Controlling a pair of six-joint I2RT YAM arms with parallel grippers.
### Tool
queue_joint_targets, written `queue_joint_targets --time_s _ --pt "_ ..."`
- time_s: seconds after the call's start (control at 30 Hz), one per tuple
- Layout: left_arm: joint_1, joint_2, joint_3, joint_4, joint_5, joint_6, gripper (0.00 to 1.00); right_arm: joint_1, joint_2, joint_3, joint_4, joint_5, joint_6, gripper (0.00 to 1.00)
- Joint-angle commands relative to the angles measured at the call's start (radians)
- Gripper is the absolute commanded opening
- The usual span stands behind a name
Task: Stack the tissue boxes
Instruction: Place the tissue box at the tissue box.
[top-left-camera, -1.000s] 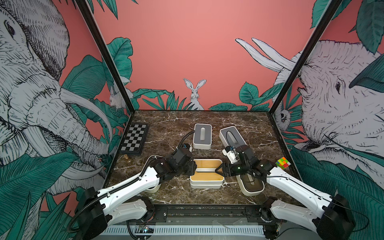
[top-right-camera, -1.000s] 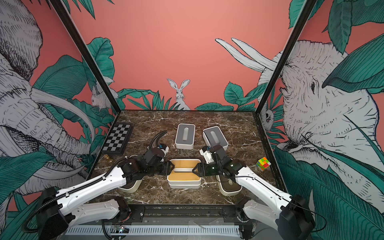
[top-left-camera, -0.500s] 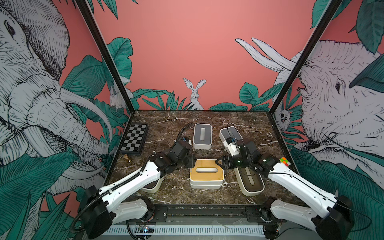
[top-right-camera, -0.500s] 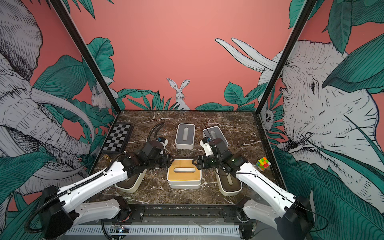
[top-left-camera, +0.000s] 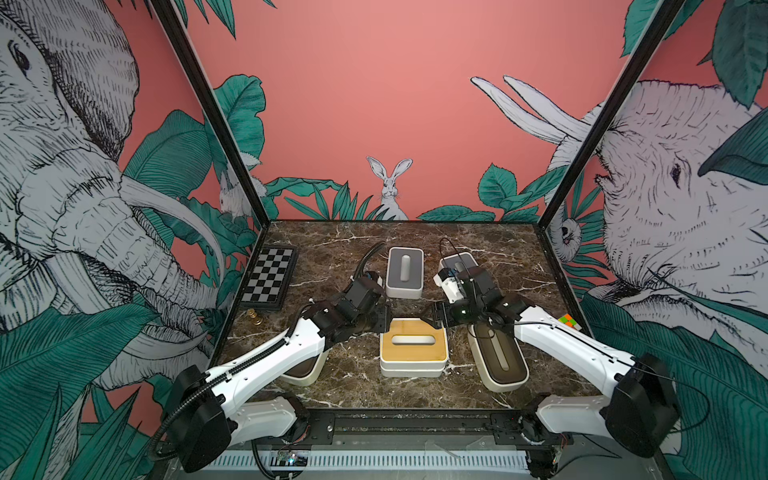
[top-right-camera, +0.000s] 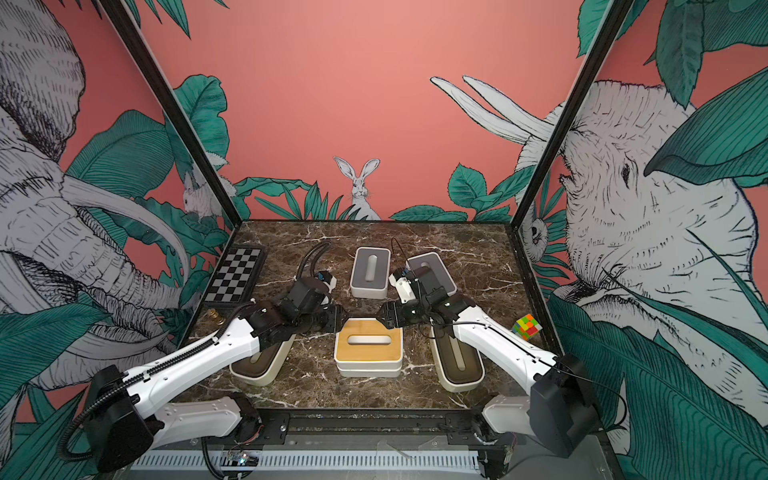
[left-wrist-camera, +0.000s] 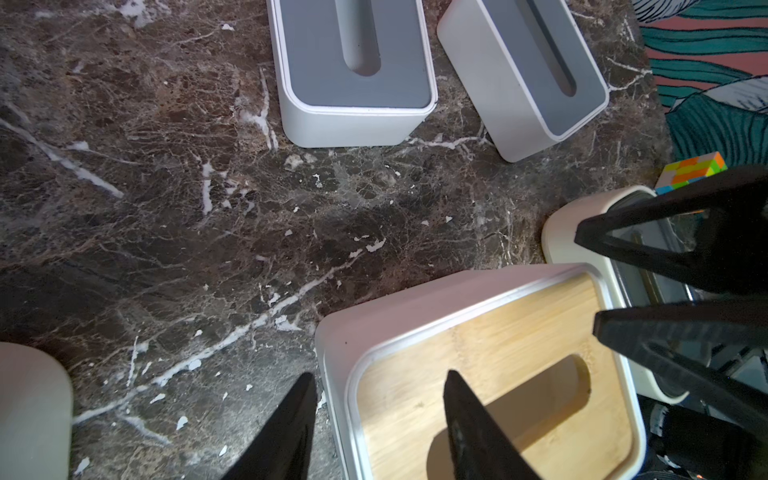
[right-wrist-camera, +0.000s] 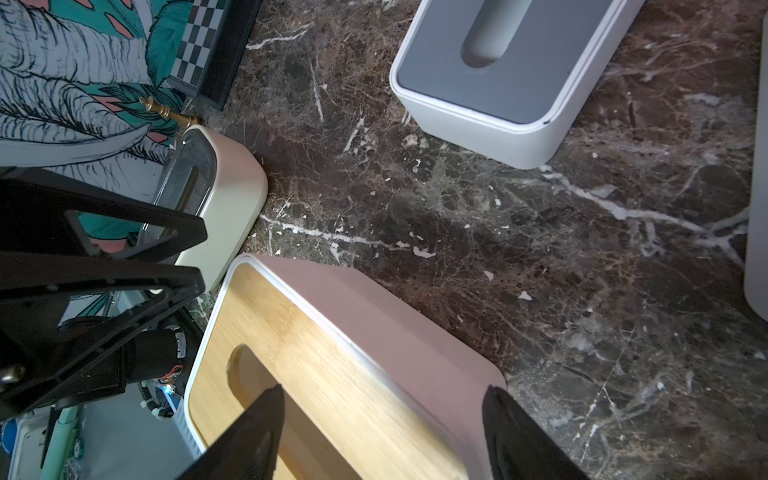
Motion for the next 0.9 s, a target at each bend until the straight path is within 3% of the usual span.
queue_joint_targets --time_s 0.0,0.67,0.77,0.87 --pt "0.004 -0.040 -0.009 -0.007 -0.014 -0.016 0.52 -0.005 0.004 0.018 0.029 -0.031 -0.018 0.75" --pt "0.035 -0.051 0.014 -0.028 -0.037 0.038 0.52 -0.005 0.010 0.021 0.007 -0.055 -0.015 0.75" --pt "0.075 -0.036 0.025 0.003 -0.007 0.062 0.53 -0.005 0.008 0.022 0.004 -0.040 -0.016 0.75" --pt "0.173 0.059 0.123 0.015 0.073 0.104 0.52 -0.010 -0.024 0.037 -0.003 0.042 -0.036 0.76"
